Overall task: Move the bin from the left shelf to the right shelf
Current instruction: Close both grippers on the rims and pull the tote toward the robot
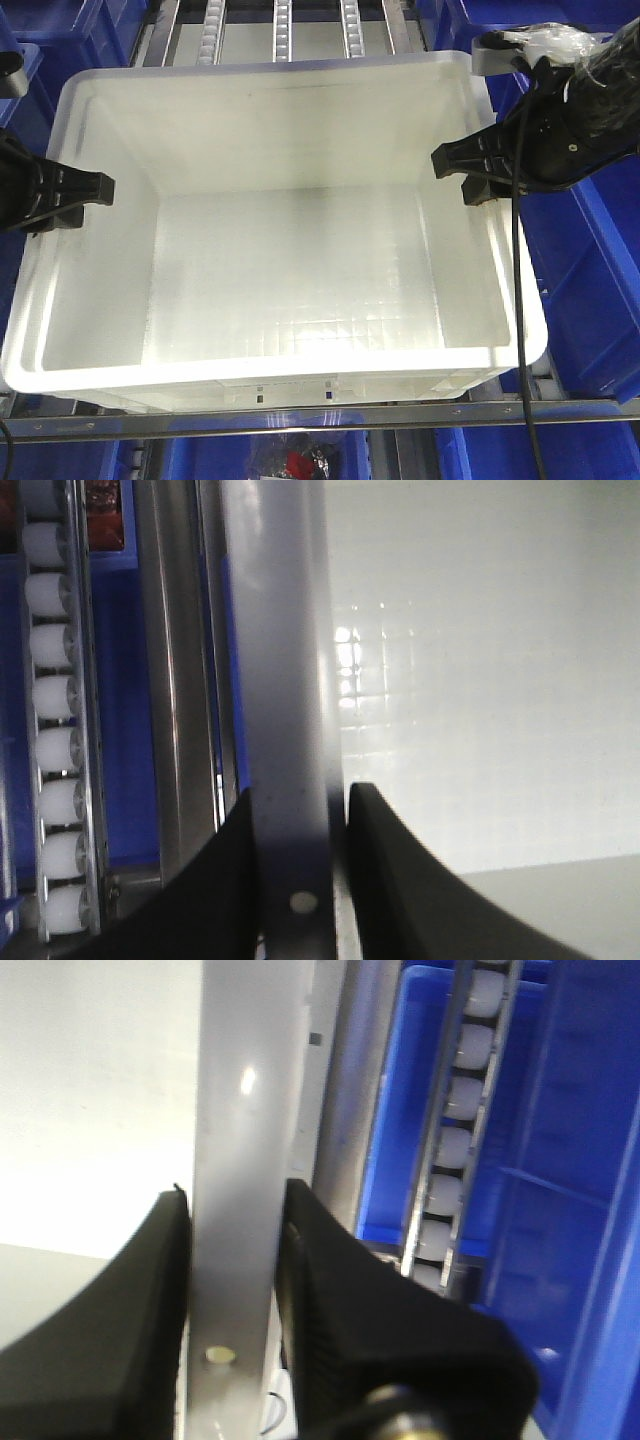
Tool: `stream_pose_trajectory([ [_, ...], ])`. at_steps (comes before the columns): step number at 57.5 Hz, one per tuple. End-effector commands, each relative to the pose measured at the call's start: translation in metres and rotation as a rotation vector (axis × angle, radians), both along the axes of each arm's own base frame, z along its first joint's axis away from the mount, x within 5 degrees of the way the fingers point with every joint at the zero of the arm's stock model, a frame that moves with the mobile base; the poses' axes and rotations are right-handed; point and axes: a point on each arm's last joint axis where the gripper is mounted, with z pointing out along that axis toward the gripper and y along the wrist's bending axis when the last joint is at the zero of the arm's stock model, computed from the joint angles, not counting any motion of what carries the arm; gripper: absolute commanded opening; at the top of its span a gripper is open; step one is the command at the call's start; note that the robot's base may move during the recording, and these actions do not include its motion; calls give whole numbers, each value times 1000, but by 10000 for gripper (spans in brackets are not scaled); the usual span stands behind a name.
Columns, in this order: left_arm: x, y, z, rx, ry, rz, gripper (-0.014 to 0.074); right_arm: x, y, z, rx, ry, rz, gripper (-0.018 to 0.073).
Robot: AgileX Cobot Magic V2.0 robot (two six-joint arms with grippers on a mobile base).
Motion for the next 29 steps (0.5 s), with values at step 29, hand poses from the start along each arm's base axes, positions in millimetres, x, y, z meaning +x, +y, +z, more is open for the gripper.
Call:
stream_pose_trajectory([
  [29,-40,2,45,-84,-129,-44,-6,-26,11,45,-11,-226,-61,0],
])
